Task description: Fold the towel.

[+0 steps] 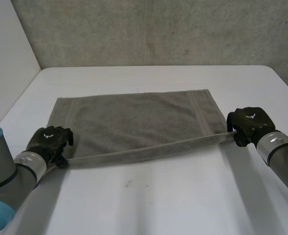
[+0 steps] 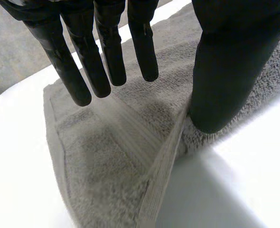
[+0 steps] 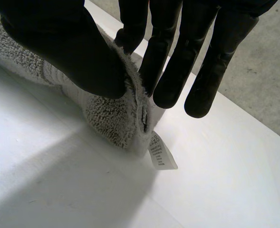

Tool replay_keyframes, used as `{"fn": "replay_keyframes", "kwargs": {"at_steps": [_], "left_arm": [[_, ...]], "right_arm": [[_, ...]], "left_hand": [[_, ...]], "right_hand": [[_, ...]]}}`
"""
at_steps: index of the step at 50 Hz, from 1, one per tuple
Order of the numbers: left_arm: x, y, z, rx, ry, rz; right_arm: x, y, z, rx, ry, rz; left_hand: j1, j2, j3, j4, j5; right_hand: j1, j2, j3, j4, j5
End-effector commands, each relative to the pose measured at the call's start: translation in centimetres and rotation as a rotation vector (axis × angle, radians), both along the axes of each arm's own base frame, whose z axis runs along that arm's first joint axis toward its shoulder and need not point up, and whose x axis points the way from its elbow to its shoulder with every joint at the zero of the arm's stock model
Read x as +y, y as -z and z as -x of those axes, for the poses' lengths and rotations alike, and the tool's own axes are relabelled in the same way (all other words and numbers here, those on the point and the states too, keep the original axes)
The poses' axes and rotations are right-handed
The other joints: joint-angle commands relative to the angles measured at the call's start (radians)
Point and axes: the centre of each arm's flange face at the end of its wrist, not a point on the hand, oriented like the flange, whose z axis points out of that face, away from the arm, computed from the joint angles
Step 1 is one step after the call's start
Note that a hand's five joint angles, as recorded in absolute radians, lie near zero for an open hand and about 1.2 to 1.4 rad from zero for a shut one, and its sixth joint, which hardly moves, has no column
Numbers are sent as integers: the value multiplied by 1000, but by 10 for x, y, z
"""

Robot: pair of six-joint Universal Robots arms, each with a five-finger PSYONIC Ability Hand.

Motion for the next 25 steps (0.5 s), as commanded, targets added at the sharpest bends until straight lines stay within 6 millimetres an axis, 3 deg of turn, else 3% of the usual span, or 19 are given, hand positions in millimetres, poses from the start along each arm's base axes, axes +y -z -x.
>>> {"fn": "replay_keyframes", "kwargs": {"at_steps": [1,19,20,21,22,23,25], "left_arm": [[9,3,-4,-4,-7,-19],[15,16,-14,-29,-32,-48],[16,16,-14,-42,-27,-47],[15,16,-15,-58,-23,-42],[15,16,-15,-58,-23,-42],[15,15,-16,-71,-20,-36],[15,14,-16,-81,-18,-28]], "right_arm": [[-2,0,2,4,10,1],[-2,2,3,7,14,-3],[-2,1,3,7,14,0],[-2,1,3,7,14,0],[-2,0,3,7,16,0],[-2,0,3,7,16,0],[-1,-2,3,7,15,5]], "left_hand": [[82,84,81,84,81],[117,120,116,119,116],[201,204,201,203,201],[432,434,431,434,431],[434,437,434,436,433],[716,719,715,718,715],[777,779,776,779,776]], "right_hand": [[4,182,183,179,186],[4,182,183,179,186],[4,182,183,179,186],[4,182,183,179,186],[4,182,183,179,186],[4,182,183,179,186],[4,182,183,179,186]]}}
